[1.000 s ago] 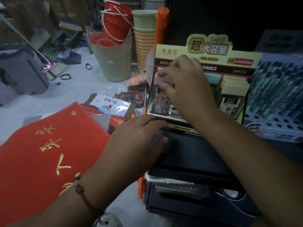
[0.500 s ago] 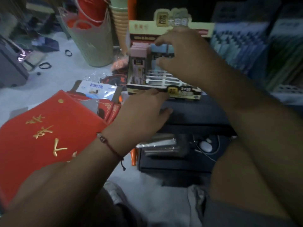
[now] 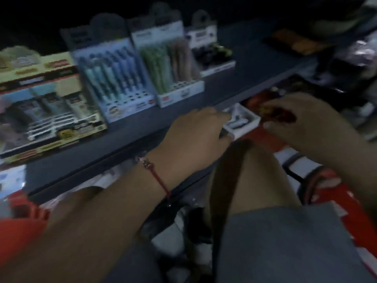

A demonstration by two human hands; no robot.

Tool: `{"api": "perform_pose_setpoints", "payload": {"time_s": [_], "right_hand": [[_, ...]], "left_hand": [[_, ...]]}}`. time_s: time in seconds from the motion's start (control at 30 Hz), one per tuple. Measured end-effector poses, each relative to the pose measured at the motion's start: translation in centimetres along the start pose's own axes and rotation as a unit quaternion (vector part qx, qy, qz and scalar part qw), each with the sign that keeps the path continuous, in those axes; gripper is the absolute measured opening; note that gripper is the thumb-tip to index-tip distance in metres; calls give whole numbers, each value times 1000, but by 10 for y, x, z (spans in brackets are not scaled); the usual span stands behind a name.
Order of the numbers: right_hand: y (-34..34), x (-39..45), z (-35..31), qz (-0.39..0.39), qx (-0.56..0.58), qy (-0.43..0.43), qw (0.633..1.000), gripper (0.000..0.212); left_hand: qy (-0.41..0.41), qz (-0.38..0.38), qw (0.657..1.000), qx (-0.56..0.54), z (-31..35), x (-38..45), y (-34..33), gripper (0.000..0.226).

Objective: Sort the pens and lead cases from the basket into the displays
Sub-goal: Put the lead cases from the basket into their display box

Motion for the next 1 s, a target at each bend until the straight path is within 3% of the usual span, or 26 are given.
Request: {"api": "perform_pose_setpoints", "payload": {"time_s": [0.03,0.3,0.47,0.63,0.8,0.93,1.0], "right_hand": [[5,-27,27,14,-5,10,1000,40],[29,-157,159,-12,-84,-192,978,44],[10,-211,218,-48,-75,-310,946,51],[-29,-233,278,-118,-45,-379,917,56],[-78,-228,323,-161,7,-421,893,40],[-145,-219,369,-192,94,-442,871,49],[-178,-219,389,-212,149,-481,838,55]], "left_hand": [[-24,-3,1000,-12,21,9,-7,48],[-199,-70,976,-55,183,50,-86,39],[-281,-123,952,-6,252,69,-129,42],[-294,-208,932,41,277,103,-176,43],[-267,-338,896,108,276,122,-238,50],[-237,-394,882,108,265,124,-277,48],[-242,-394,878,123,263,121,-291,47]]}}
Point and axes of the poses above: each hand's wrist, its own x-axis towards the middle knuckle, its own y-axis out of the back of the hand, z = x × y, the point moved 5 cm from there along x, towards the middle knuckle, and after that the axes turned 3 degrees about y, right-handed, at the moved point
